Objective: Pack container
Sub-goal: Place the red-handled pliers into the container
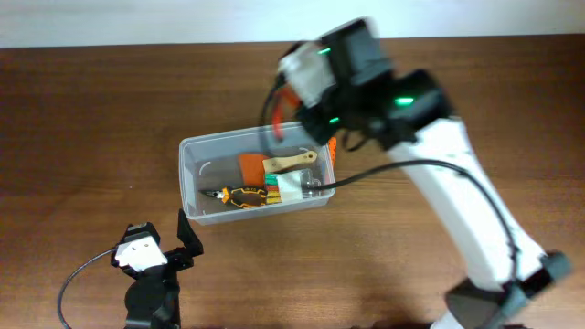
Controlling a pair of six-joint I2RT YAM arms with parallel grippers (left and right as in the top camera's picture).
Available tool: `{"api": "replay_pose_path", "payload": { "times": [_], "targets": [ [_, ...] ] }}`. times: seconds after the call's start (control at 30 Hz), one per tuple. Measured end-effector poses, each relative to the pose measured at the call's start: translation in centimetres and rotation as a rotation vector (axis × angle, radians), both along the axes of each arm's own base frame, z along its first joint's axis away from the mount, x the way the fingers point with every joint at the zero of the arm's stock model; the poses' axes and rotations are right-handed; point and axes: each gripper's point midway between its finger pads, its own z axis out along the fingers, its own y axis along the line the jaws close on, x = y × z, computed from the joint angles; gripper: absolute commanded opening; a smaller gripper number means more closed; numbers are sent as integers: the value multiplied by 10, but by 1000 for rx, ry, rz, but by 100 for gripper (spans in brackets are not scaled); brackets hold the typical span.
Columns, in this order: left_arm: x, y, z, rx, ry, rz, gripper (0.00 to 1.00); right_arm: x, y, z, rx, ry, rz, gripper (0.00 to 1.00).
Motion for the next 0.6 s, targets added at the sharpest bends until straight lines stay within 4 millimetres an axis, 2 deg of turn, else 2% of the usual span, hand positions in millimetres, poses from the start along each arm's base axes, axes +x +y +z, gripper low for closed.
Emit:
{"api": "replay_pose_path", "payload": {
  "times": [0.1,0.2,0.33,0.4,0.43,0.47,0.5,0.53,0.6],
  "targets": [
    [0,0,0,0,0,0,99,-6,38,-51,-136,-3,248,4],
    [0,0,0,0,0,0,99,-15,70,-117,-274,12,508,4],
    [0,0,0,0,0,0,99,-13,97,-184,-353,6,698,4],
    [0,0,0,0,0,0,99,-6,103,-202,-365,-6,730,4],
    [0,0,0,0,0,0,99,-3,105,-209,-369,-10,739,14],
    [0,0,0,0,0,0,99,1,107,-216,-369,-21,746,29],
    [0,0,0,0,0,0,99,3,110,-219,-371,-34,755,88],
    [0,0,0,0,0,0,99,7,112,-221,-369,-46,751,99],
    [0,0,0,0,0,0,99,18,117,-218,-363,-90,718,98]
  ]
}}
